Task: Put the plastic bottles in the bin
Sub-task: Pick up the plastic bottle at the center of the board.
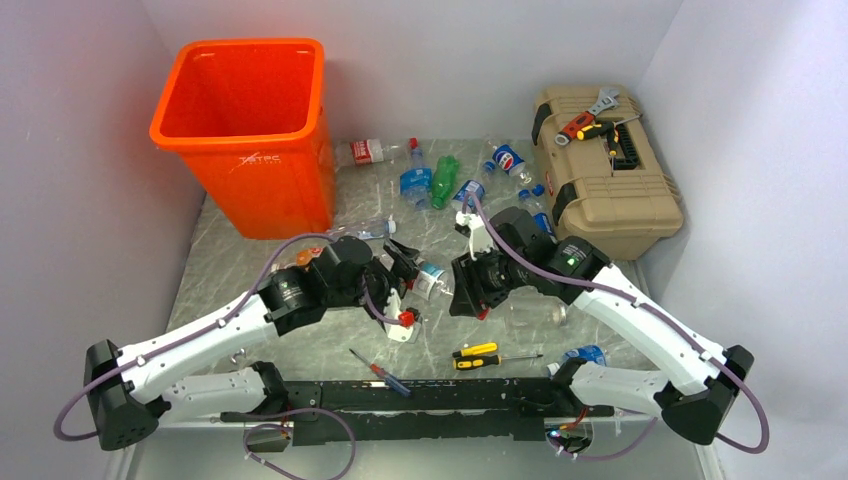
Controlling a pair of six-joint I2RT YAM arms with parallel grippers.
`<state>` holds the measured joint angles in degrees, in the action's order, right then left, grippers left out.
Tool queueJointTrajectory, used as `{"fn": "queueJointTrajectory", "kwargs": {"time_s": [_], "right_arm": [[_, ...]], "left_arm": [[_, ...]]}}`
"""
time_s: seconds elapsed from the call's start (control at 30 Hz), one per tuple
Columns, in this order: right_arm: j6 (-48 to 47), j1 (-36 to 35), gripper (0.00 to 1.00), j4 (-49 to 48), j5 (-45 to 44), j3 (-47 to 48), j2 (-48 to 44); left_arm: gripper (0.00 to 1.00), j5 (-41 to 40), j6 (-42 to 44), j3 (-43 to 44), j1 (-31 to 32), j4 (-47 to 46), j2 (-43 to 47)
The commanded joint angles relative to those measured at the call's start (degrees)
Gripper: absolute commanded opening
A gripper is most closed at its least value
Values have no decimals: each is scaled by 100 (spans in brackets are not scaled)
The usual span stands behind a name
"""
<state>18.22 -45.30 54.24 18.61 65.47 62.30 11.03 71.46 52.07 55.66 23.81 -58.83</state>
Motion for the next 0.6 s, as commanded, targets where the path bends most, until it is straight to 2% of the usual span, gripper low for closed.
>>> {"fn": "queueJointTrajectory", "kwargs": {"time_s": [0.0,0.17,0.27,0.37,0.5,0.57], "right_arm": [[-181,-32,33,165,130,476,84],[-204,-89,33,252,130,629,137],[-188,-93,34,294,86,659,92],[-179,-105,35,300,107,669,47],[-137,-112,37,259,190,690,19],[-120,-132,38,244,245,703,13]], "left_arm": [[100,136,-221,167,156,202,-83],[99,14,-281,40,173,-112,-180],[94,-11,-351,-12,182,-252,-148],[85,-60,-476,22,182,-313,-182],[66,-141,-611,126,206,-344,-318],[63,-197,-637,109,230,-448,-355]]}}
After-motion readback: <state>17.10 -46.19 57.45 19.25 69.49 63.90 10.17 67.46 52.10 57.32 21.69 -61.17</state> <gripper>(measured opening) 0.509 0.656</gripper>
